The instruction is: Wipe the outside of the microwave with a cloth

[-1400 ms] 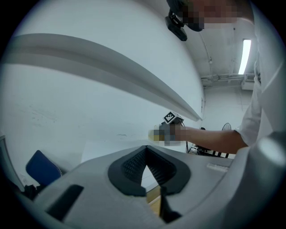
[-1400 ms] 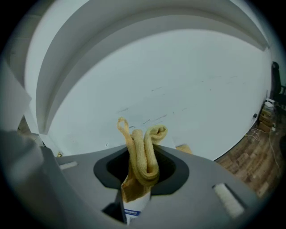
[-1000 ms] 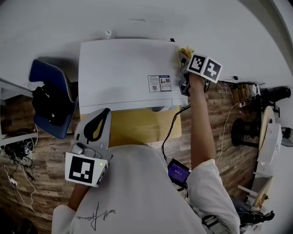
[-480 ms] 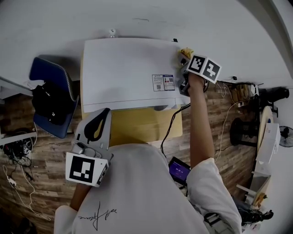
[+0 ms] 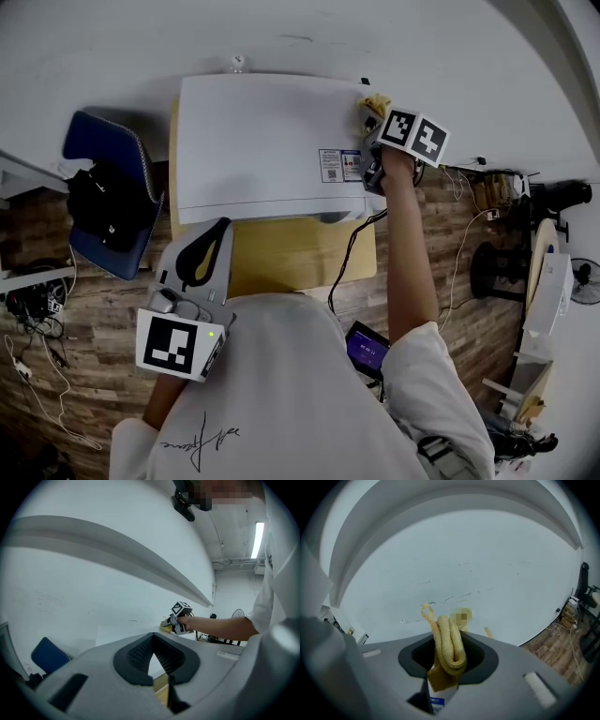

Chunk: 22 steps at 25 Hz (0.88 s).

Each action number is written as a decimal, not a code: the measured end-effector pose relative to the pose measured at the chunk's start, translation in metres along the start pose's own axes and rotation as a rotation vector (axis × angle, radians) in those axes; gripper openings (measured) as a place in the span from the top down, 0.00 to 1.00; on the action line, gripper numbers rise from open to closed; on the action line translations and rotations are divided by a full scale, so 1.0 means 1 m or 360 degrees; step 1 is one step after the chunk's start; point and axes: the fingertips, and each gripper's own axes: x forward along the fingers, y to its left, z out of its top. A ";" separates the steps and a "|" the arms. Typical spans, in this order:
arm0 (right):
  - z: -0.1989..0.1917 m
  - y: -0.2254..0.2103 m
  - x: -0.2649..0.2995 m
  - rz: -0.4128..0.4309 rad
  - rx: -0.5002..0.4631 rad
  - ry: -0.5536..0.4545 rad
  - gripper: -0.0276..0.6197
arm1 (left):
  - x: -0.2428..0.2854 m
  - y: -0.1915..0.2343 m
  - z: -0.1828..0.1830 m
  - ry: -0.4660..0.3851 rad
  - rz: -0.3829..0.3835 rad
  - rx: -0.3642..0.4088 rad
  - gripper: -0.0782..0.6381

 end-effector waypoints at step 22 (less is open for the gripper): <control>-0.019 0.077 0.012 0.0127 -0.0044 0.0052 0.77 | -0.021 0.015 -0.006 -0.0010 -0.0009 -0.0052 0.90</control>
